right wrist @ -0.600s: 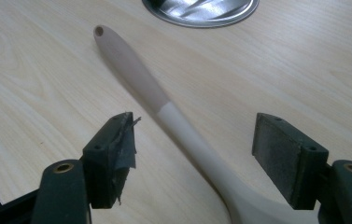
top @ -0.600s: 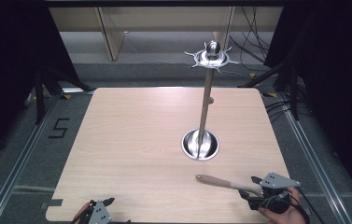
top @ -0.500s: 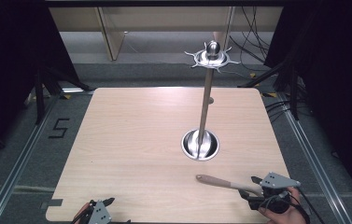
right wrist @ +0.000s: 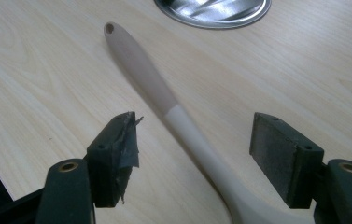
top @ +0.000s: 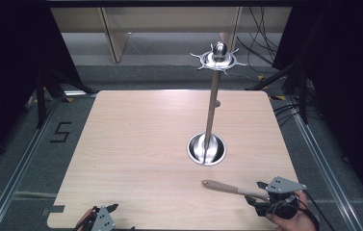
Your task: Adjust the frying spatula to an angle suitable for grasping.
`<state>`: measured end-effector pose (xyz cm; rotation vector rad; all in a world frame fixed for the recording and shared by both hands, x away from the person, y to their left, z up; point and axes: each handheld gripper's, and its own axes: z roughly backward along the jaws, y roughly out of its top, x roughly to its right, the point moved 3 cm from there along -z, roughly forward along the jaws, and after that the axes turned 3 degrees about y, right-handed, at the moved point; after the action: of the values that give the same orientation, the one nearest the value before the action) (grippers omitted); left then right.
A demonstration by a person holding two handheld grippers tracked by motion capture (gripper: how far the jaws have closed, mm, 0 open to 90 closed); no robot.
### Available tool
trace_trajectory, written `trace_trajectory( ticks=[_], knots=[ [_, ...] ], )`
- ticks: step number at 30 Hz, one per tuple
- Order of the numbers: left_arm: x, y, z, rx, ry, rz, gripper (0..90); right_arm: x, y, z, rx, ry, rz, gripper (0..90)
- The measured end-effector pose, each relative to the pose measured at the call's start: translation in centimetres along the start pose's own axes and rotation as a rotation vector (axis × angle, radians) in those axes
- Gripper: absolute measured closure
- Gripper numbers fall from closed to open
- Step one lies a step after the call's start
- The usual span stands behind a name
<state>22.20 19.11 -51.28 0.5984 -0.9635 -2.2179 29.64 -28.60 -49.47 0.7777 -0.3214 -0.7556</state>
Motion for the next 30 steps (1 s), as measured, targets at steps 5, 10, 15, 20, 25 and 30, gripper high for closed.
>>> trace_trajectory(
  ticks=[5,10,15,20,25,30],
  knots=[
    [0.1,0.0,-0.1,0.013,0.004,0.016,15.4,0.0,0.4,0.0,-0.010,0.015,0.019,32.9],
    [0.1,0.0,-0.2,0.017,0.010,0.016,15.4,-0.5,1.5,0.0,-0.031,0.030,0.057,34.2],
    [0.0,0.0,-0.3,0.014,0.013,0.015,15.4,-0.6,2.0,-0.7,-0.073,0.038,0.077,35.3],
    [0.0,0.0,-0.1,0.000,0.002,0.011,15.4,-0.7,2.3,-1.5,-0.124,0.052,0.099,38.2],
    [-0.3,0.3,-0.2,0.028,-0.001,-0.032,15.4,-0.8,2.8,-2.5,-0.163,0.069,0.128,42.3],
    [-0.3,0.2,-0.2,0.017,0.001,-0.029,15.4,-0.7,3.5,-3.8,-0.233,0.077,0.165,46.4]
  ],
)
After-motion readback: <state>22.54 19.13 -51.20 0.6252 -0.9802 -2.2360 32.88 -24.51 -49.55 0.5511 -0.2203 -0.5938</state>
